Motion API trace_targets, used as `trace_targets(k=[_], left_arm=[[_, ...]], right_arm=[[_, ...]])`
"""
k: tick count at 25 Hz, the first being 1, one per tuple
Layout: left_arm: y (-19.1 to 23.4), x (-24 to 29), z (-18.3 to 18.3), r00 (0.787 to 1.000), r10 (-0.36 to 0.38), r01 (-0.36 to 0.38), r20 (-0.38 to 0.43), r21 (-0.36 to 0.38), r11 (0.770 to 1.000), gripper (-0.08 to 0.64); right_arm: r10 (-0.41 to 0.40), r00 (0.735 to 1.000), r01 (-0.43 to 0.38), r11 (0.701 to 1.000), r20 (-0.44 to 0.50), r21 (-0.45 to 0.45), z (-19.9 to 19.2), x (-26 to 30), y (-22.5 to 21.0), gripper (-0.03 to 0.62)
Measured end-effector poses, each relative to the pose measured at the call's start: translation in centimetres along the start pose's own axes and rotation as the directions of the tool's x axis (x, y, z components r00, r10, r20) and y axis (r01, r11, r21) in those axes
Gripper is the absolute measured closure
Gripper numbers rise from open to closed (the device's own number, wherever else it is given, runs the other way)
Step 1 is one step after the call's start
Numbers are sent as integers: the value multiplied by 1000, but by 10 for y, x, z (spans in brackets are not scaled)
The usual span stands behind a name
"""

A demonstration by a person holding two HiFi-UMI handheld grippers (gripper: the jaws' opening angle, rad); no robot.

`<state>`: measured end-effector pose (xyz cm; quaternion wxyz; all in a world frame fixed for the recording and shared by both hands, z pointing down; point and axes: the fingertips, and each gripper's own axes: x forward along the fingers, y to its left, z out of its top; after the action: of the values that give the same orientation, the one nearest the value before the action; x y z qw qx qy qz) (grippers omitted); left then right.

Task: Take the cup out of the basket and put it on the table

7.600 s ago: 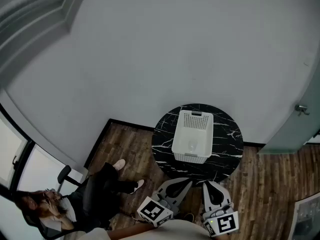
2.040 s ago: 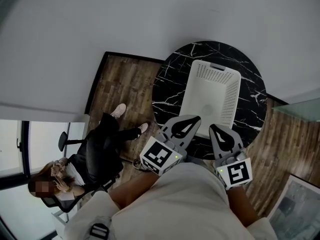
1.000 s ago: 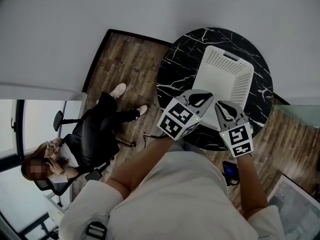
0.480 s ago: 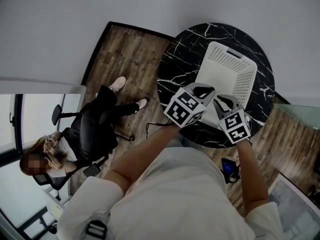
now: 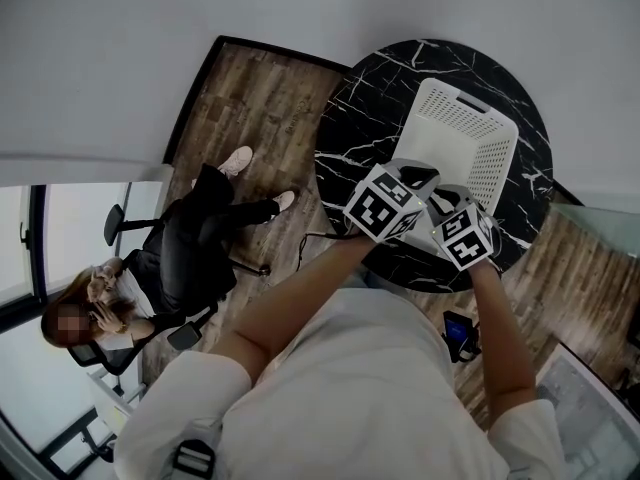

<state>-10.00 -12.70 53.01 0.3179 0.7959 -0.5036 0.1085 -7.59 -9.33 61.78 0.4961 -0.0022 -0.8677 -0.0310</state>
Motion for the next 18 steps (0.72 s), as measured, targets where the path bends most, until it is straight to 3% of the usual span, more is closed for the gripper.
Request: trace_targets(k=[18], left_arm=[[15, 35, -16, 993, -37, 26, -109, -103, 994, 555]], right_arm=[[54, 985, -56, 998, -166, -6, -39, 41, -1, 537]])
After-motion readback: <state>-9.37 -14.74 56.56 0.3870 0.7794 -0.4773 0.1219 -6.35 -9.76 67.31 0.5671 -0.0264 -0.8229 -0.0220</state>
